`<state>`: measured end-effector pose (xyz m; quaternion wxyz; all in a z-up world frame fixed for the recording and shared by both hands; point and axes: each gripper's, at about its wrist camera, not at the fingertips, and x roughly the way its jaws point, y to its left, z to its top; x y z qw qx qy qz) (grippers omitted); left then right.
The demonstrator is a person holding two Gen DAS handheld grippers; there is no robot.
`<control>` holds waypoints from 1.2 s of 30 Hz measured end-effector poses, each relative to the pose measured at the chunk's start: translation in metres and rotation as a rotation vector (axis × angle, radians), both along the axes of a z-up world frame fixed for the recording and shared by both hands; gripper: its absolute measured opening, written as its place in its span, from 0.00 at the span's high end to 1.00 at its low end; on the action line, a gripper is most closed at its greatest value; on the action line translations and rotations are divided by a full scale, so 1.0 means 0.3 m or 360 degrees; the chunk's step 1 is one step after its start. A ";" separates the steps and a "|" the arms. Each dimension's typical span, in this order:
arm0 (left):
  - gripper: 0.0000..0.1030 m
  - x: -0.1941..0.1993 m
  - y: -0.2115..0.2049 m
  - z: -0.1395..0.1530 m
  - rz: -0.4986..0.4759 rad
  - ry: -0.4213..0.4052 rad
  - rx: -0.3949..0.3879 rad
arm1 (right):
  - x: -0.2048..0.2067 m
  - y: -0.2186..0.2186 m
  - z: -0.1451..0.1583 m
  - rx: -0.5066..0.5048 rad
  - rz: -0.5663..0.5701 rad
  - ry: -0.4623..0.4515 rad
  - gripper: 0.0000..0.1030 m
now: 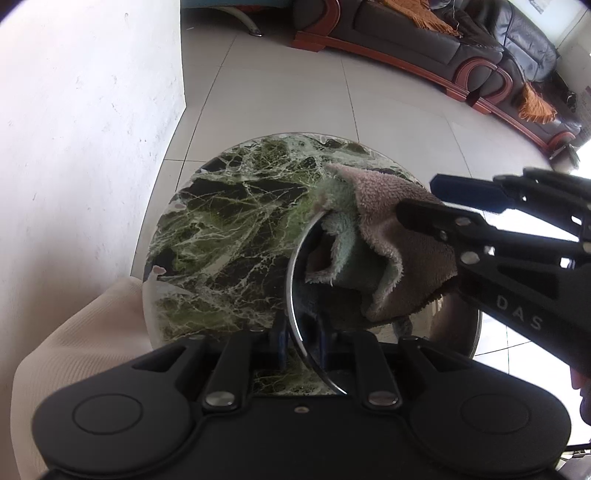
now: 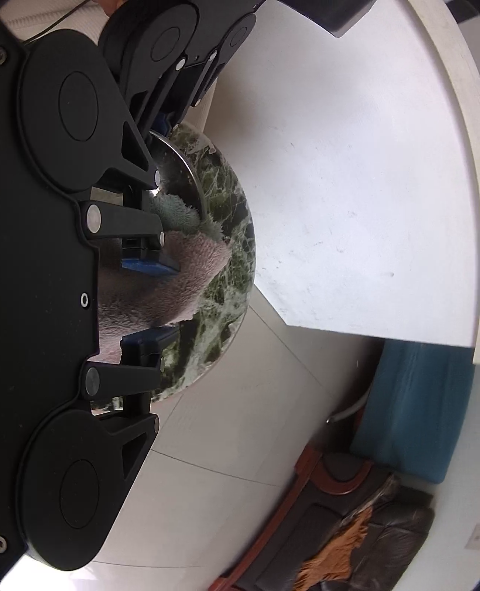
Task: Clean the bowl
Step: 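Rub the pink towel around the bowl's inner wall with the right gripper, then push the towel deeper into the bowl and wipe with the right gripper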
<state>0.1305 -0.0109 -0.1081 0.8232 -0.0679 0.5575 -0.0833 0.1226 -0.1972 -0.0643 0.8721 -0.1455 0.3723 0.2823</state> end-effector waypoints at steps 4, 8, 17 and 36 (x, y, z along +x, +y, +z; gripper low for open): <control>0.85 0.000 -0.001 -0.004 0.0006 -0.0001 -0.0004 | 0.021 0.013 -0.016 -0.0026 0.0023 0.0040 0.71; 0.84 -0.003 -0.002 -0.005 0.0019 -0.0006 -0.0009 | -0.001 -0.032 -0.028 0.0000 -0.0045 0.0079 0.76; 0.83 0.003 -0.006 -0.012 0.0031 0.0003 -0.0021 | -0.096 -0.115 -0.038 0.0103 -0.0218 0.0187 0.80; 0.82 0.007 -0.005 -0.014 0.0023 0.0014 -0.0043 | -0.048 -0.089 -0.031 0.0033 -0.0141 0.0159 0.80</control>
